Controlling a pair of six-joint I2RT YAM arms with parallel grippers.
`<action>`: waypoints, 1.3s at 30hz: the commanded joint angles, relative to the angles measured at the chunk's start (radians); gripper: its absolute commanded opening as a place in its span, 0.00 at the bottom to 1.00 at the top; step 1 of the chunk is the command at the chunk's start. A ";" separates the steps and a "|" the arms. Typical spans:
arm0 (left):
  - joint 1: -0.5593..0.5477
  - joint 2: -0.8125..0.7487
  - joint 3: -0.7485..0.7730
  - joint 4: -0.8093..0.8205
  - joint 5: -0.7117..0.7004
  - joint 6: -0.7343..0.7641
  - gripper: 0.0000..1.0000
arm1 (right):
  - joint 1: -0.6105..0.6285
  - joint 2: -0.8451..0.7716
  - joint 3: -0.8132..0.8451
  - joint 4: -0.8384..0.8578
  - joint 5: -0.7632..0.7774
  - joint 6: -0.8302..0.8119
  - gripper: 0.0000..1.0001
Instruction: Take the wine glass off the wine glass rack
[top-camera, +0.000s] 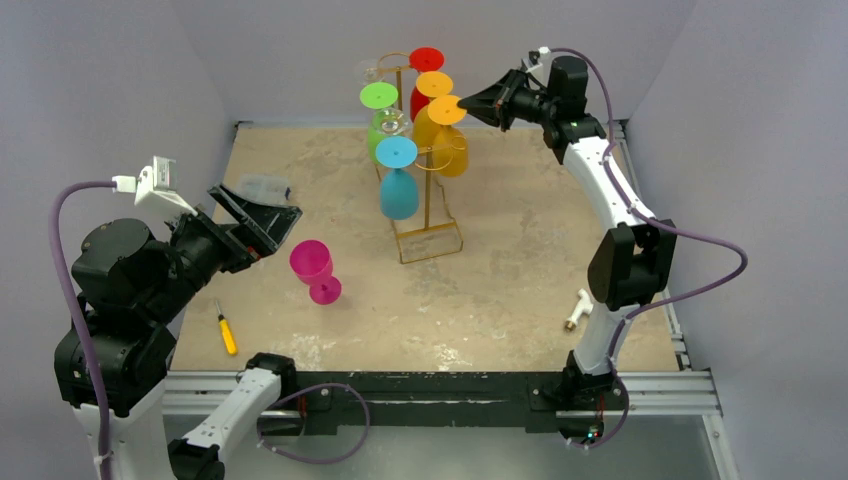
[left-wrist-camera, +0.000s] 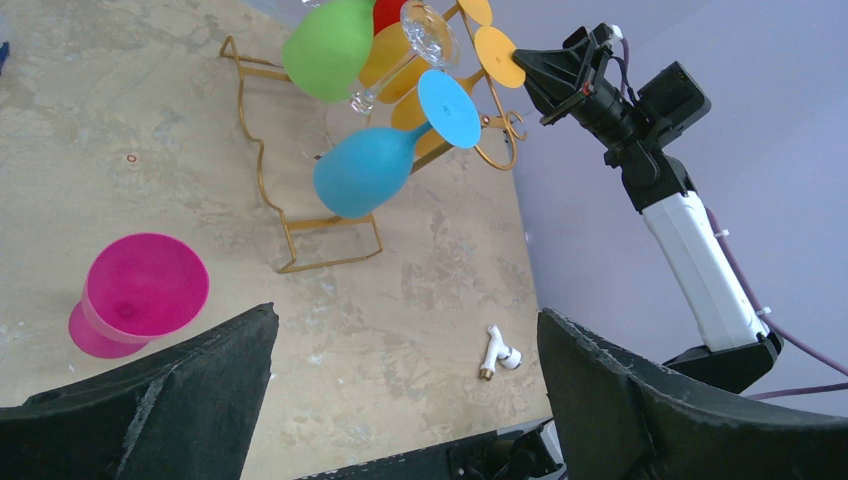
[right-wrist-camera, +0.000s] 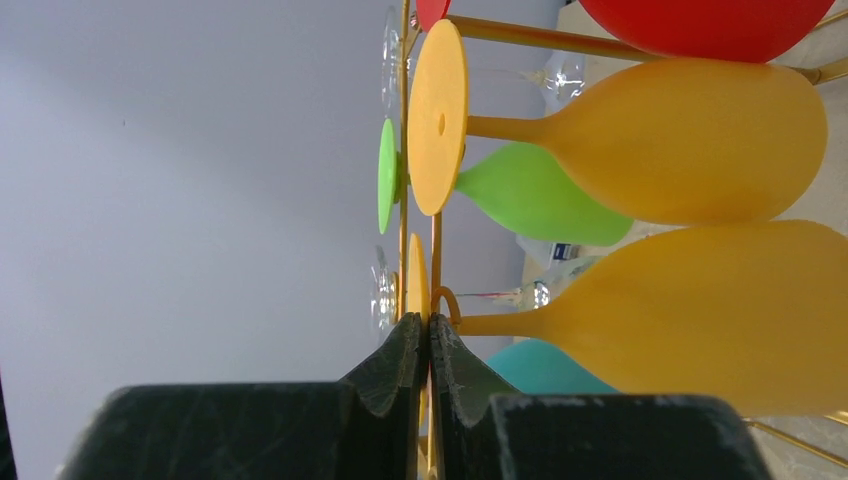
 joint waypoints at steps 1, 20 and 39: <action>-0.003 0.010 -0.002 0.041 0.012 0.016 0.98 | 0.003 0.005 0.037 0.039 -0.036 0.001 0.01; -0.003 0.025 0.007 0.042 0.020 0.025 0.98 | -0.003 0.028 0.091 0.034 -0.061 0.044 0.00; -0.003 0.100 0.053 0.082 0.067 0.027 0.98 | -0.054 0.001 0.087 -0.030 -0.091 0.016 0.00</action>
